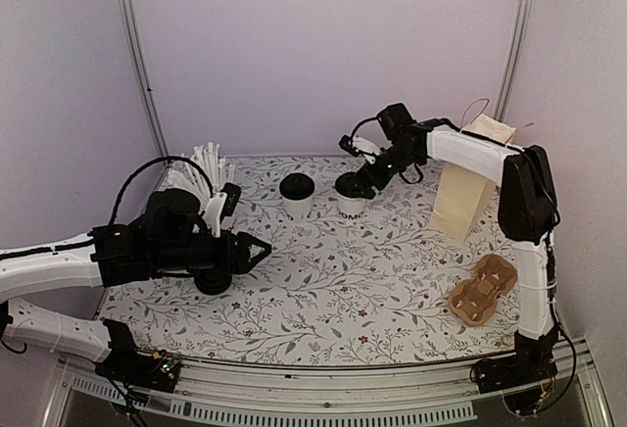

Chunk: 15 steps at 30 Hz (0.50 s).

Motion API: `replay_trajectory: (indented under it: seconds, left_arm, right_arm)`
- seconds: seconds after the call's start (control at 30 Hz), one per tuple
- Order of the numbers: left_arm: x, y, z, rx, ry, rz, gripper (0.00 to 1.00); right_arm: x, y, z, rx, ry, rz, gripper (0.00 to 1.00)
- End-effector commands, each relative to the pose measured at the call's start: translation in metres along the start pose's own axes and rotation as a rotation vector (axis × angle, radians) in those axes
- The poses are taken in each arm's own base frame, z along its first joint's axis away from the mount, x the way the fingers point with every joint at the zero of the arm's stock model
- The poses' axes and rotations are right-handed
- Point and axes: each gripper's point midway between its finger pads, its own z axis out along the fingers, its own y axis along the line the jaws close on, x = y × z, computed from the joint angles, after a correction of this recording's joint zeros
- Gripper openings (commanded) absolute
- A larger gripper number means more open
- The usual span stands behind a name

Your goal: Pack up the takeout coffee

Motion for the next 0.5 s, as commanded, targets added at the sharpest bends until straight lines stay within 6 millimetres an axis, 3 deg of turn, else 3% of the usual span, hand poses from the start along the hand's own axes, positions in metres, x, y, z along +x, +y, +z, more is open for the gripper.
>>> replay_trajectory:
  seconds: [0.0, 0.2, 0.27, 0.43, 0.47]
  left_arm:
    - [0.000, 0.005, 0.001, -0.009, 0.005, -0.005, 0.65]
    - [0.005, 0.013, 0.005, -0.047, 0.018, 0.012, 0.68]
    - [0.006, 0.020, 0.007, -0.078, 0.017, 0.016, 0.69]
    - [0.004, 0.037, 0.008, -0.149, -0.010, -0.001, 0.83]
    - [0.004, 0.038, 0.009, -0.143, -0.010, -0.003, 0.83]
  right_arm:
    - [-0.032, 0.012, -0.055, 0.002, -0.089, -0.005, 0.93]
    - [-0.021, 0.035, -0.101, 0.001, -0.105, -0.050, 0.93]
    - [-0.019, 0.043, -0.128, 0.031, -0.127, -0.080, 0.92]
    - [0.000, 0.051, -0.173, 0.131, -0.148, -0.144, 0.89]
    - [-0.001, 0.052, -0.190, 0.174, -0.173, -0.166, 0.88]
